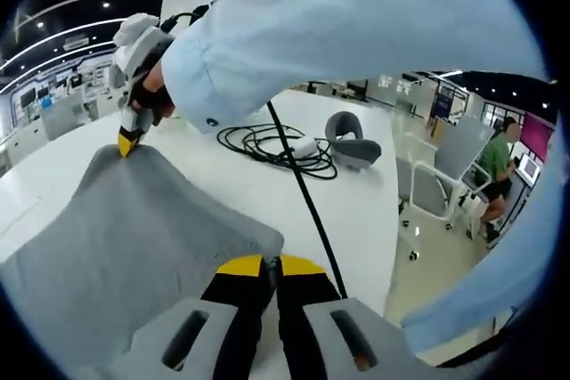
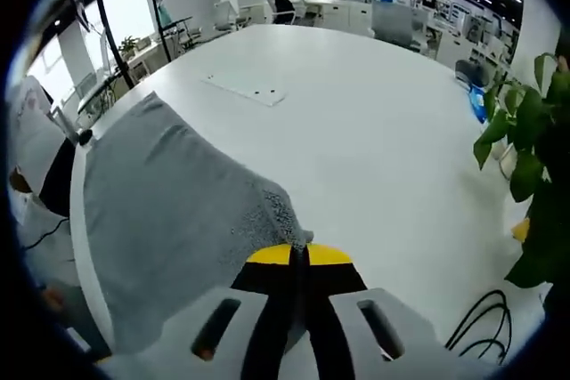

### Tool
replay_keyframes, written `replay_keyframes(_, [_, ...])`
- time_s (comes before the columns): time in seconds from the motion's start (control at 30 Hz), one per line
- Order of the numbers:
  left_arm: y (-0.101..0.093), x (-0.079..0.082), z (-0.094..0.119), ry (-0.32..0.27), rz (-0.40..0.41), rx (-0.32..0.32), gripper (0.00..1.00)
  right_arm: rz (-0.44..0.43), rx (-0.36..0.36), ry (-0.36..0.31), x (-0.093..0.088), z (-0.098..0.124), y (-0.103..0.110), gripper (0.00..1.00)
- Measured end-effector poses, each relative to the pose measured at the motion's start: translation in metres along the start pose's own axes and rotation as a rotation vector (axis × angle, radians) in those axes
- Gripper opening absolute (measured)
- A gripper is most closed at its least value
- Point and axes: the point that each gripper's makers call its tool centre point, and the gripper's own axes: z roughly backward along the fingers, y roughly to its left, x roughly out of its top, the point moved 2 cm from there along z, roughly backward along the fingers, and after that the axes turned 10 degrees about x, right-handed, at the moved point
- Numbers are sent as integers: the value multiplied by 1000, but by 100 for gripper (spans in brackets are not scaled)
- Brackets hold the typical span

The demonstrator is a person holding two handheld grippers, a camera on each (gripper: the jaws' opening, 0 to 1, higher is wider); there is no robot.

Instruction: Fold the towel on the table until its edges align and the towel forms a compact rectangular stack.

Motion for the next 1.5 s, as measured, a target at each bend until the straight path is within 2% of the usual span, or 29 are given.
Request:
replay_keyframes(0.17, [6, 13, 15, -34, -5, 8, 4, 17, -18, -4, 17, 13, 9, 1])
replay_keyframes(0.33, [16, 18, 28, -53, -10, 19, 4, 35, -35, -10, 32, 21, 20, 1])
replay_keyframes(0.7, [47, 32, 65, -99, 29, 60, 4, 60, -53, -17, 59, 26, 43, 1])
replay_keyframes(0.8, [53, 38, 73, -112, 30, 65, 4, 70, -56, -24, 72, 28, 55, 1])
replay_keyframes(1.0, [69, 47, 95, -138, 67, 77, 4, 91, -66, -30, 91, 33, 67, 1])
replay_keyframes(1.27, [92, 55, 119, -179, 94, 104, 4, 108, -73, -30, 107, 33, 78, 1])
replay_keyframes(1.5, [103, 61, 140, -208, 122, 111, 4, 121, -77, -26, 123, 34, 99, 1])
